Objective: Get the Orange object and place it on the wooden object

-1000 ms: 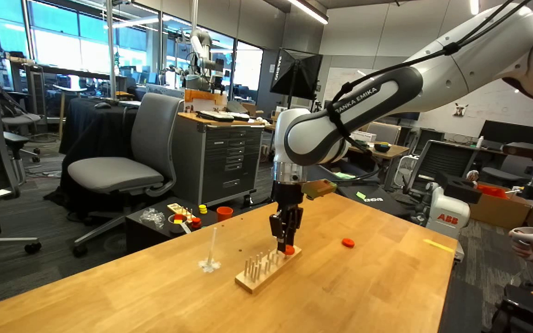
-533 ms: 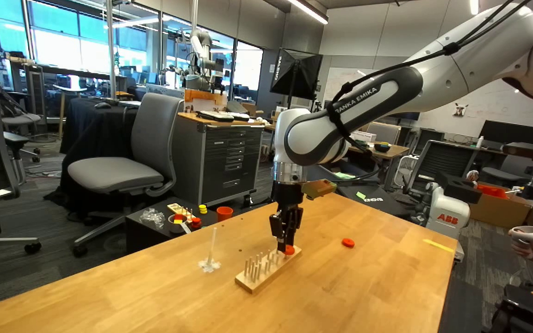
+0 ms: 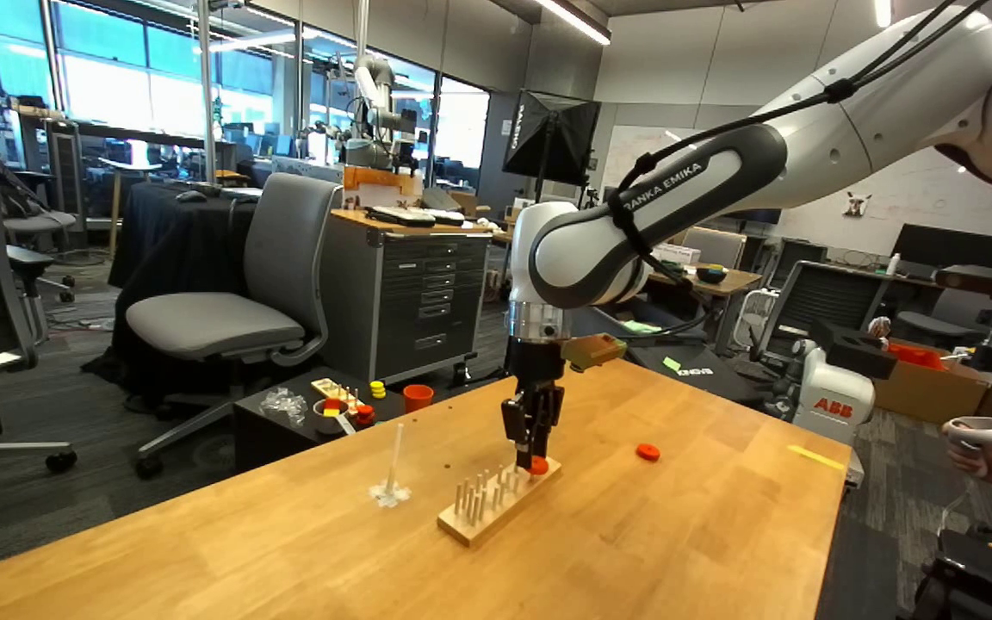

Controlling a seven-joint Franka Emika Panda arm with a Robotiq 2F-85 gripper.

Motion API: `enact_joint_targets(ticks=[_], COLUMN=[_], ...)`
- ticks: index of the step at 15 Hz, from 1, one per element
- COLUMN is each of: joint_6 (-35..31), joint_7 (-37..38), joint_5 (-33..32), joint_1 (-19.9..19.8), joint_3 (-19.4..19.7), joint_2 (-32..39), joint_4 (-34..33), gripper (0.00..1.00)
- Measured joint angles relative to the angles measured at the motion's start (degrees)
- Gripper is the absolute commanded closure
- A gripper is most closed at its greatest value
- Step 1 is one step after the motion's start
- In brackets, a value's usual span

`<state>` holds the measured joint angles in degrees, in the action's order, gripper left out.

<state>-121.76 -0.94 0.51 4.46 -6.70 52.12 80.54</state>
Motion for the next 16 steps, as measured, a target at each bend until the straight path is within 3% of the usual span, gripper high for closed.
enact_joint_targets(ticks=[16], joint_6=[0.0], joint_7=[0.0], joint_5=[0.0], joint_1=[0.1], joint_3=[-0.1], joint_2=[0.0], joint_4=[-0.8], gripper=[0.84])
